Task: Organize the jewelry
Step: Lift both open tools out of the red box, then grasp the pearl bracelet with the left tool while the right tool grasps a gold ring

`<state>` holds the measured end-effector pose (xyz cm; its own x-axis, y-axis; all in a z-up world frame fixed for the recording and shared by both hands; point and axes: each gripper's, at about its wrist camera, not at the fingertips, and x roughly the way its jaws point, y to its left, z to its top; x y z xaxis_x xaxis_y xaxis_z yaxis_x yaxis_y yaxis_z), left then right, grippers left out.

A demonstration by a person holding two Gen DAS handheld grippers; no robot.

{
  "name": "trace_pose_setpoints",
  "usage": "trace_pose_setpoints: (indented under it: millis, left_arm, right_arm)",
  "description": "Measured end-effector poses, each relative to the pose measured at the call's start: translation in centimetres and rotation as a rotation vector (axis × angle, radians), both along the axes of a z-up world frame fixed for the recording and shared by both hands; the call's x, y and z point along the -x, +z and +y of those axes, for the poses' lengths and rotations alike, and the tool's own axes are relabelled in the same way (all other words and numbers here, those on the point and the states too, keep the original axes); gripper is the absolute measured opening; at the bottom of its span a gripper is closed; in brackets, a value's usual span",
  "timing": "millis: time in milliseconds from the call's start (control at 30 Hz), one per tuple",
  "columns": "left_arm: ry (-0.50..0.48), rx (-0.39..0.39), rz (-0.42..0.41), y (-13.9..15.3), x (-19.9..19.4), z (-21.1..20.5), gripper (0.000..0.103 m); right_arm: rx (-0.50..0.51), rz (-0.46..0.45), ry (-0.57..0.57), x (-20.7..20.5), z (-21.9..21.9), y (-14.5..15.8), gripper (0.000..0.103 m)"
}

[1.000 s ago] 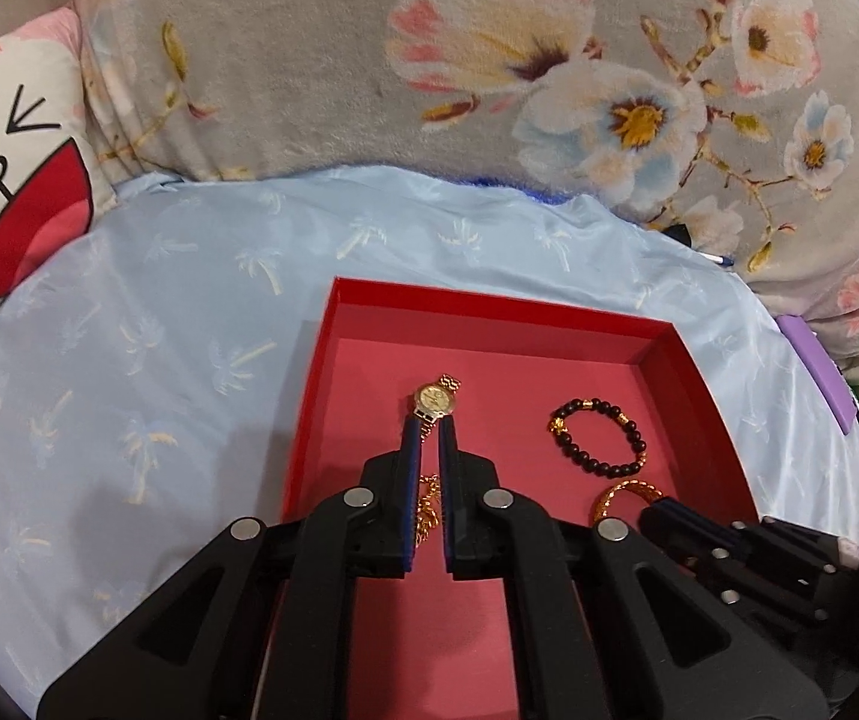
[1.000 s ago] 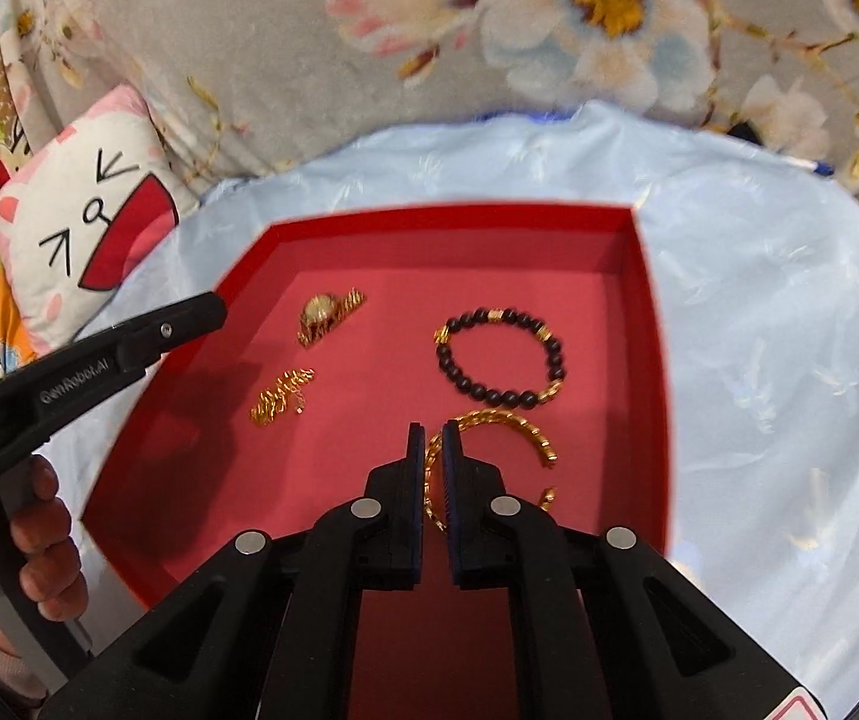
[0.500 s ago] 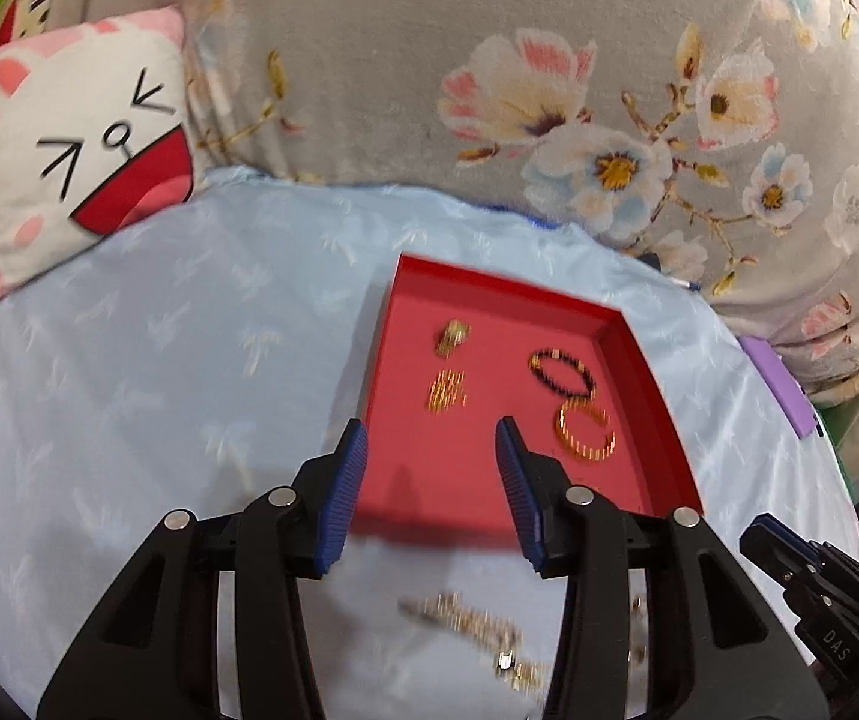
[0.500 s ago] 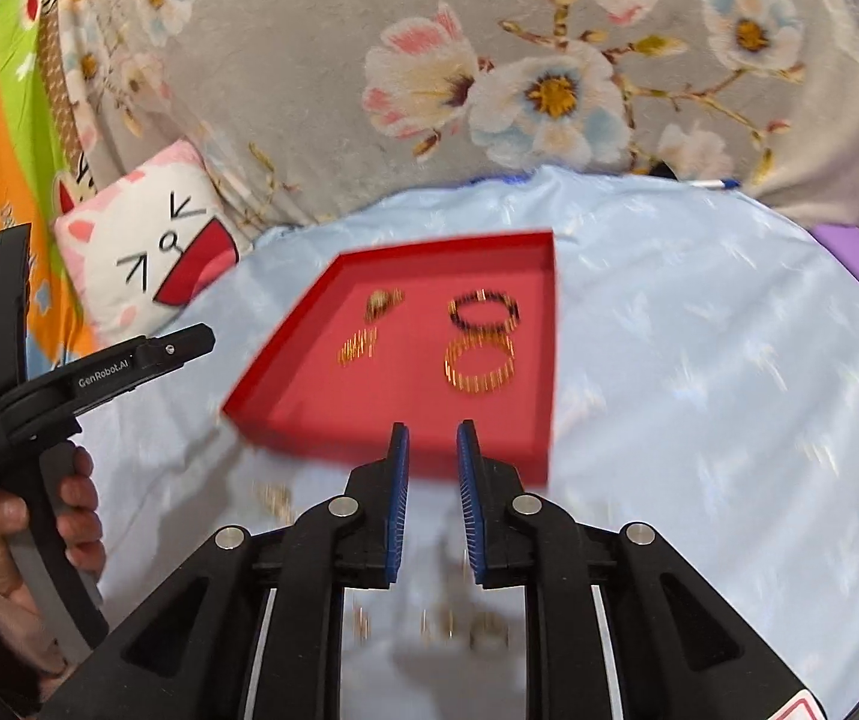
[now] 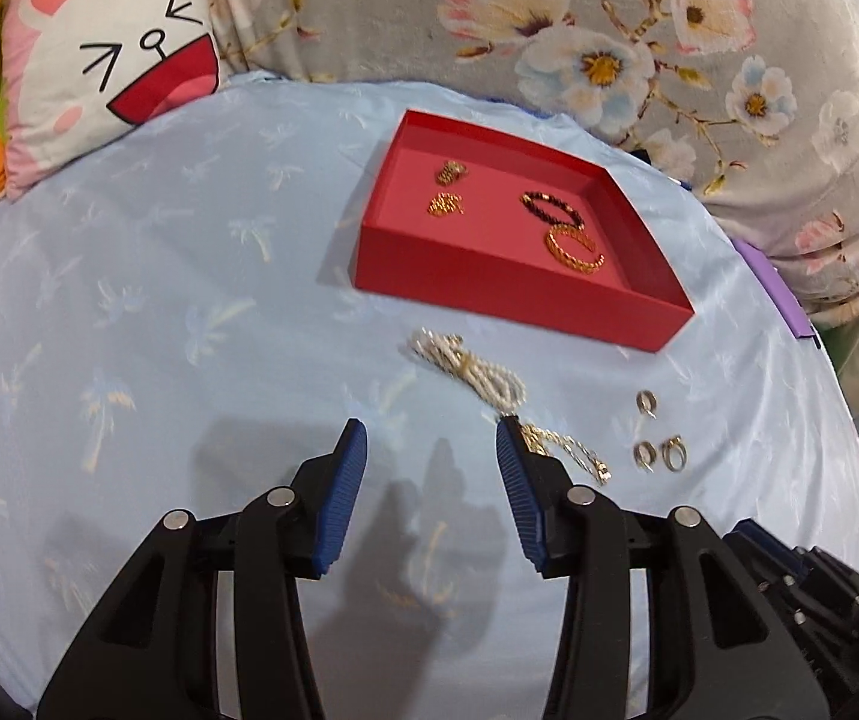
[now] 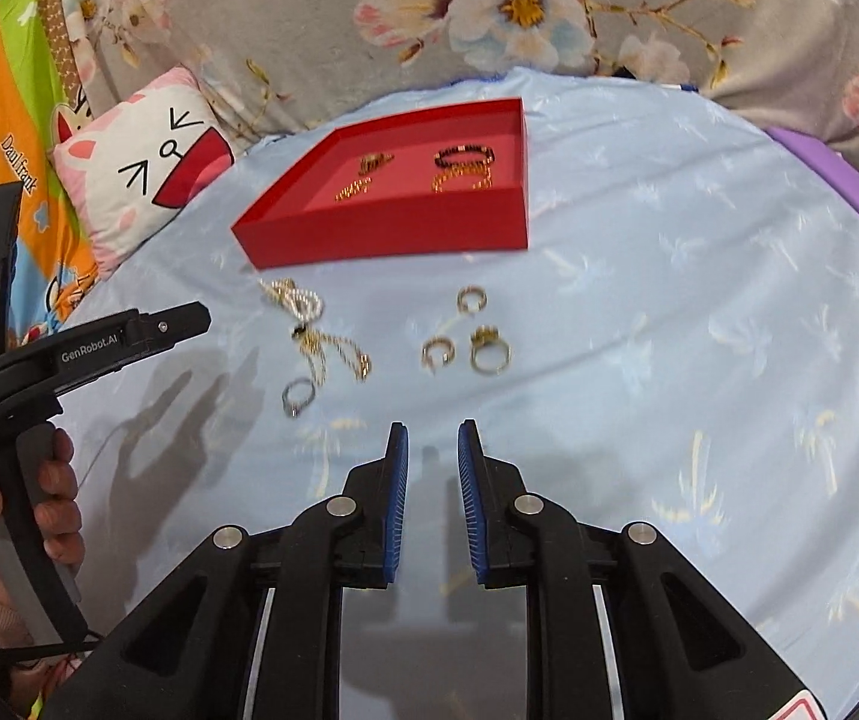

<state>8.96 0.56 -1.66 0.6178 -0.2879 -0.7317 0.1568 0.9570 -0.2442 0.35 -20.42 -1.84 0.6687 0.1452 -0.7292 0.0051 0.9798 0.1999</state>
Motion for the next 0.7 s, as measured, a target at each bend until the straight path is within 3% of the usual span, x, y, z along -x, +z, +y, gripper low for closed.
trace_pose_setpoints:
  millis: [133,267,533,600,700]
  left_arm:
    - [0.005,0.029,0.017,-0.3,-0.3,-0.6,0.044]
    - [0.024,0.048,0.037,-0.5,-2.3,-2.0,0.051]
    - [0.11,-0.034,0.095,-2.7,-6.5,-4.3,0.053]
    - [0.122,-0.04,0.092,-3.0,-6.7,-4.3,0.05]
    - [0.105,-0.046,0.09,-3.2,-6.8,-4.2,0.035]
  right_arm:
    - [-0.005,0.012,-0.003,0.6,-0.1,-0.4,0.018]
    - [-0.01,0.008,-0.012,0.7,-0.2,-0.3,0.018]
    - [-0.011,0.002,-0.025,0.2,-0.8,0.0,0.018]
    - [-0.012,0.005,-0.029,0.0,-1.0,-0.1,0.018]
    - [-0.023,0.014,-0.037,-0.4,-1.3,-0.4,0.019]
